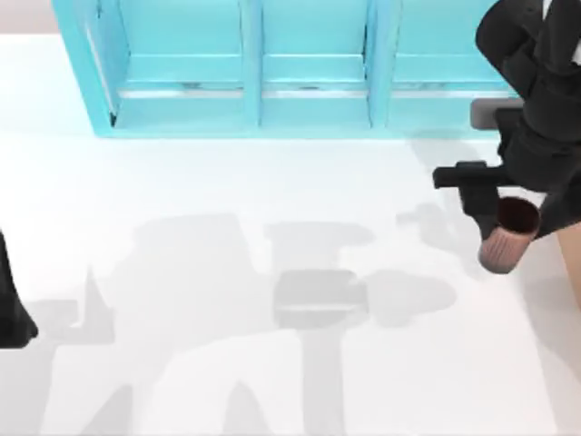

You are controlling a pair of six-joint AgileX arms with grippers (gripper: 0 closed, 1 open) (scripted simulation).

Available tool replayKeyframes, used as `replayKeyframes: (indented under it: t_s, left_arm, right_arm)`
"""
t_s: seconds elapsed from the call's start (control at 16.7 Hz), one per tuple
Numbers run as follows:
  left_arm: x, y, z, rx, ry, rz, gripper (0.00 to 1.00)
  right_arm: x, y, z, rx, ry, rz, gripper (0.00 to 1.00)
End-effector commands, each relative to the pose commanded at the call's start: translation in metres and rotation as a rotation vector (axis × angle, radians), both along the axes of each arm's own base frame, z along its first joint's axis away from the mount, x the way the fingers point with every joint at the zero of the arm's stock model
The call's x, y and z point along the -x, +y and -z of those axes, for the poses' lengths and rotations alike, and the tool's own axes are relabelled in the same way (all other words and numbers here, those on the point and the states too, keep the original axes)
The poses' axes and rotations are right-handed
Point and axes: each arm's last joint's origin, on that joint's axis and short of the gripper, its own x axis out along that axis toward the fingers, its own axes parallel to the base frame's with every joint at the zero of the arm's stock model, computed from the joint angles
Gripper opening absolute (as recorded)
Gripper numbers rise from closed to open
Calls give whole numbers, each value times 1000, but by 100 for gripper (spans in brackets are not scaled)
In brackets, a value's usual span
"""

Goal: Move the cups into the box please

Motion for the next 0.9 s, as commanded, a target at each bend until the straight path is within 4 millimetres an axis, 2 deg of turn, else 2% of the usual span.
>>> replayKeyframes:
  t_s: [0.12, 0.24, 0.6, 0.72, 0.9]
  left_arm:
    - [0, 0, 0, 0, 0, 0, 100]
    - [0, 0, 0, 0, 0, 0, 100]
    - [0, 0, 0, 0, 0, 0, 100]
    - [0, 0, 0, 0, 0, 0, 100]
    - [0, 0, 0, 0, 0, 0, 100]
  right_arm:
    - [4, -25, -24, -3, -4, 0, 0]
    - [6, -36, -39, -8, -21, 0, 0]
    - [5, -40, -39, -6, -20, -2, 0]
    - [1, -59, -44, -4, -25, -1, 0]
    - [-2, -106, -54, 5, -24, 2, 0]
